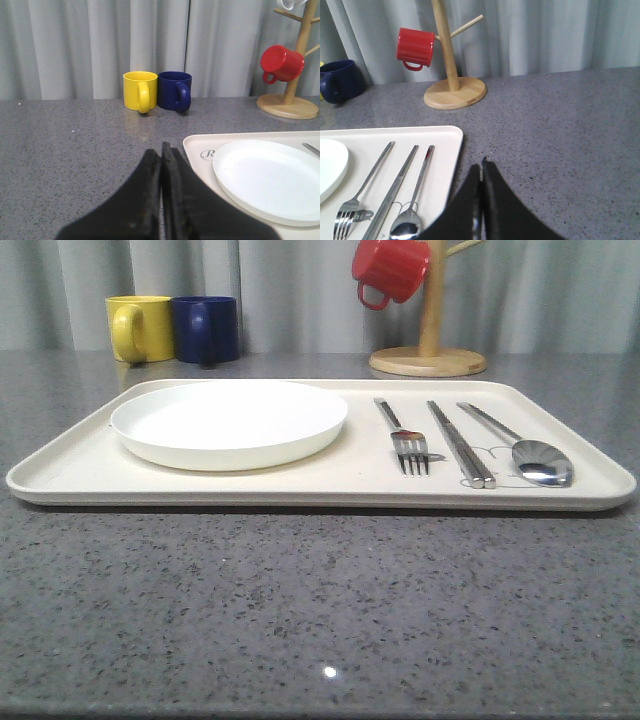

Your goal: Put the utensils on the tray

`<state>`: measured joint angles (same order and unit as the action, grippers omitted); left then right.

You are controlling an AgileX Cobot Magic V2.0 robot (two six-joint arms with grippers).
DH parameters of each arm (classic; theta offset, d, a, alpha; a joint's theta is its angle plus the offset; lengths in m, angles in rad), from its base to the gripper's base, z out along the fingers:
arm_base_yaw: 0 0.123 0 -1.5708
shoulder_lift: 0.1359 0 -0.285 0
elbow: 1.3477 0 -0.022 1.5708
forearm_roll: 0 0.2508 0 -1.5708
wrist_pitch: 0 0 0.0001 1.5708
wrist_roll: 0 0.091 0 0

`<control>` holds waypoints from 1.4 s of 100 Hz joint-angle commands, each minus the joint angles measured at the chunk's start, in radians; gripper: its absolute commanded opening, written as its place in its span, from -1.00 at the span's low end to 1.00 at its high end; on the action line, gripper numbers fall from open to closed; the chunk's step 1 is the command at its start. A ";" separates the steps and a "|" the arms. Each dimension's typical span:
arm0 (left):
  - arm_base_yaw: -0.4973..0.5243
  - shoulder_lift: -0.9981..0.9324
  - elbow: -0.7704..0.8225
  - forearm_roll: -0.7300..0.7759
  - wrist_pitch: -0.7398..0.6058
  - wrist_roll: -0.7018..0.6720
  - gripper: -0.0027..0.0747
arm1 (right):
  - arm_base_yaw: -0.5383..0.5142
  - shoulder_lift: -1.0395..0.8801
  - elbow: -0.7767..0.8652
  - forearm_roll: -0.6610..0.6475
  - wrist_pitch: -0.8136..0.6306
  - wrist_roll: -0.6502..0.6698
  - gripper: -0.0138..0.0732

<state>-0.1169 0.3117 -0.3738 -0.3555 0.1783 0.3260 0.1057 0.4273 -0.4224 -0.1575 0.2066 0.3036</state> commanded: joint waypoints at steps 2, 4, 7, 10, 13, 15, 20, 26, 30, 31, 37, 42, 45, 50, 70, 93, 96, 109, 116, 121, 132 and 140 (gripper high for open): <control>0.001 0.006 -0.026 -0.005 -0.085 -0.002 -0.98 | -0.005 0.003 -0.026 -0.017 -0.089 -0.008 -0.84; 0.001 0.006 -0.026 -0.005 -0.085 -0.002 -0.98 | -0.005 0.003 -0.026 -0.017 -0.089 -0.008 -0.84; 0.001 0.006 -0.026 -0.005 -0.085 -0.002 -0.98 | -0.005 0.003 -0.026 -0.017 -0.089 -0.008 -0.84; 0.001 0.006 -0.026 -0.005 -0.085 -0.002 -0.98 | -0.005 0.003 -0.026 -0.017 -0.089 -0.008 -0.84; 0.001 0.006 -0.026 -0.005 -0.085 -0.002 -0.98 | -0.005 0.003 -0.026 -0.017 -0.089 -0.008 -0.84; 0.001 0.006 -0.026 -0.005 -0.085 -0.002 -0.98 | -0.005 0.003 -0.026 -0.017 -0.089 -0.008 -0.84; 0.001 0.006 -0.026 -0.005 -0.085 -0.002 -0.98 | -0.005 0.003 -0.026 -0.017 -0.089 -0.008 -0.84; 0.001 0.006 -0.026 -0.005 -0.085 -0.002 -0.98 | -0.005 0.003 -0.026 -0.017 -0.089 -0.008 -0.84; 0.001 0.006 -0.026 -0.005 -0.085 -0.002 -0.98 | -0.005 0.003 -0.026 -0.017 -0.089 -0.008 -0.84; 0.001 0.006 -0.026 -0.005 -0.085 -0.002 -0.98 | -0.005 0.003 -0.026 -0.017 -0.089 -0.008 -0.84; 0.001 0.006 -0.026 -0.005 -0.085 -0.002 -0.98 | -0.005 0.003 -0.026 -0.017 -0.089 -0.008 -0.84; 0.001 0.006 -0.026 -0.005 -0.085 -0.002 -0.98 | -0.005 0.003 -0.026 -0.017 -0.089 -0.008 -0.84; 0.001 0.006 -0.026 -0.005 -0.085 -0.002 -0.98 | -0.005 0.003 -0.026 -0.017 -0.089 -0.008 -0.84; 0.001 0.006 -0.026 -0.005 -0.085 -0.002 -0.98 | -0.005 0.003 -0.026 -0.017 -0.089 -0.008 -0.84; 0.001 0.006 -0.026 -0.005 -0.085 -0.002 -0.98 | -0.005 0.003 -0.024 -0.017 -0.089 -0.008 -0.84; 0.001 0.006 -0.026 -0.005 -0.085 -0.002 -0.98 | -0.005 -0.061 0.046 0.026 -0.118 -0.067 -0.84; 0.001 0.006 -0.026 -0.005 -0.085 -0.002 -0.98 | -0.005 -0.084 0.062 0.045 -0.120 -0.087 -0.84; 0.001 0.006 -0.026 -0.005 -0.085 -0.002 -0.98 | -0.005 -0.174 0.141 0.095 -0.121 -0.156 -0.84; 0.001 0.006 -0.026 -0.005 -0.085 -0.002 -0.98 | -0.008 -0.229 0.183 0.095 -0.126 -0.160 -0.84; 0.001 0.006 -0.026 -0.005 -0.085 -0.002 -0.98 | -0.018 -0.270 0.212 0.101 -0.127 -0.160 -0.84; 0.001 0.006 -0.026 -0.005 -0.085 -0.002 -0.98 | -0.056 -0.362 0.274 0.139 -0.127 -0.168 -0.84; 0.001 0.006 -0.026 -0.005 -0.085 -0.002 -0.98 | -0.091 -0.418 0.312 0.176 -0.131 -0.183 -0.84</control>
<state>-0.1169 0.3117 -0.3738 -0.3555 0.1783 0.3260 0.0511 0.0553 -0.1207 -0.0185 0.1679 0.1469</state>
